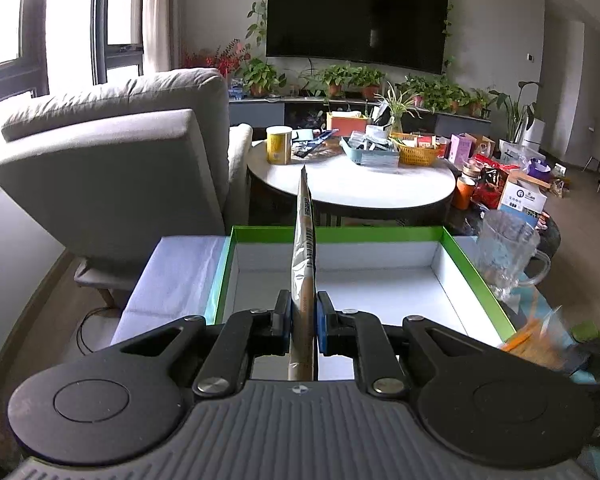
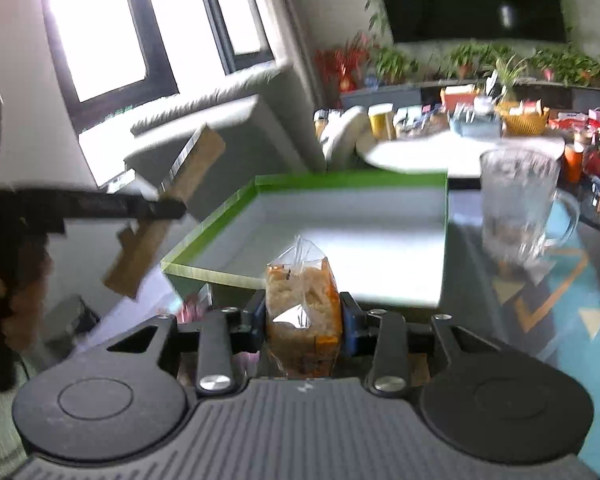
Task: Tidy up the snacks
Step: 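Carry the tan stick into the box with the left tool while the right carries the orange packet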
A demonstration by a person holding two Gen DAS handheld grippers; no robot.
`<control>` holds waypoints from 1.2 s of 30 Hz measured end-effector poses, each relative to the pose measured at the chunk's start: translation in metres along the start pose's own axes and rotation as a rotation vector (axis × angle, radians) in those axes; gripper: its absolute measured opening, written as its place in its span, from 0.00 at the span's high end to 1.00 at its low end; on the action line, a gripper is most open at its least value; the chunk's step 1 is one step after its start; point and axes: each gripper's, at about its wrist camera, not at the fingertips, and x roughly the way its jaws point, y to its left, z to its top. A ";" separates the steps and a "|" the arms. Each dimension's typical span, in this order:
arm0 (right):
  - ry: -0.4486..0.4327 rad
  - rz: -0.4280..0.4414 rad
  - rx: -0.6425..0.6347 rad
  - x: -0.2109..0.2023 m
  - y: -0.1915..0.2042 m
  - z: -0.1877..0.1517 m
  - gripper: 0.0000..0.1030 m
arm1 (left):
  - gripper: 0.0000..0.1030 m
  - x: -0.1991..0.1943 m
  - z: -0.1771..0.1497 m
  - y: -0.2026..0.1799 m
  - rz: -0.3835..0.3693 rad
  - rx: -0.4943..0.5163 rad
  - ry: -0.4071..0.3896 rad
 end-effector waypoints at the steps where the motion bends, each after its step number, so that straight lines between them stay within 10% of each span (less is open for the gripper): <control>1: -0.023 0.004 0.014 -0.002 -0.002 0.004 0.63 | 0.89 0.003 0.002 -0.001 0.002 0.000 0.000; 9: -0.149 -0.006 0.099 0.020 -0.014 0.034 0.63 | 0.89 0.027 0.018 -0.006 0.006 0.007 0.001; 36: 0.003 -0.069 0.158 0.082 -0.034 0.029 0.62 | 0.82 0.106 0.006 -0.005 0.022 0.021 0.144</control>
